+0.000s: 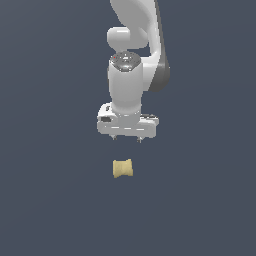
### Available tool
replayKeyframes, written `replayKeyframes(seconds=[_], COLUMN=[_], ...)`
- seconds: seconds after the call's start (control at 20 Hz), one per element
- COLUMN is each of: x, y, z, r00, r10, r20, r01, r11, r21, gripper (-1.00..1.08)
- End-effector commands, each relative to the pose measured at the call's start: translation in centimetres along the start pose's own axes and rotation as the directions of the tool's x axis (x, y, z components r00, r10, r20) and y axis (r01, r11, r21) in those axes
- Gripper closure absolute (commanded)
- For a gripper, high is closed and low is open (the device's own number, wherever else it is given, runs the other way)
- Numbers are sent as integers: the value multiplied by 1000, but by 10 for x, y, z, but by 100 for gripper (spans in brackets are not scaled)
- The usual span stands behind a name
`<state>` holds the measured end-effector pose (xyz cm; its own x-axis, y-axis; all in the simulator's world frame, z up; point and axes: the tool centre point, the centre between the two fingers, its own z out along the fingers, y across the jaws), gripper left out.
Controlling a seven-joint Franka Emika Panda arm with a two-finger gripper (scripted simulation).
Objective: Pick up the object and move it to a goal position.
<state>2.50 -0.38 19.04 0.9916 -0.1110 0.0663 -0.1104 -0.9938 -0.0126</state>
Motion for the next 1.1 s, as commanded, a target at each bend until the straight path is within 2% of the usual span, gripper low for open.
replayKeyframes(seconds=[0.0, 0.25, 0.5, 0.75, 1.05], x=[2, 7, 13, 19, 26], y=[1, 2, 4, 6, 8], z=[3, 12, 23, 33, 46], r00=[999, 985, 951, 897, 808], r10=[48, 170, 309, 442, 588], r20=[3, 11, 20, 27, 33], r01=[-48, -170, -309, -442, -588], r11=[999, 985, 951, 897, 809], r21=[1, 1, -1, -7, -17], gripper=[-92, -92, -92, -92, -92])
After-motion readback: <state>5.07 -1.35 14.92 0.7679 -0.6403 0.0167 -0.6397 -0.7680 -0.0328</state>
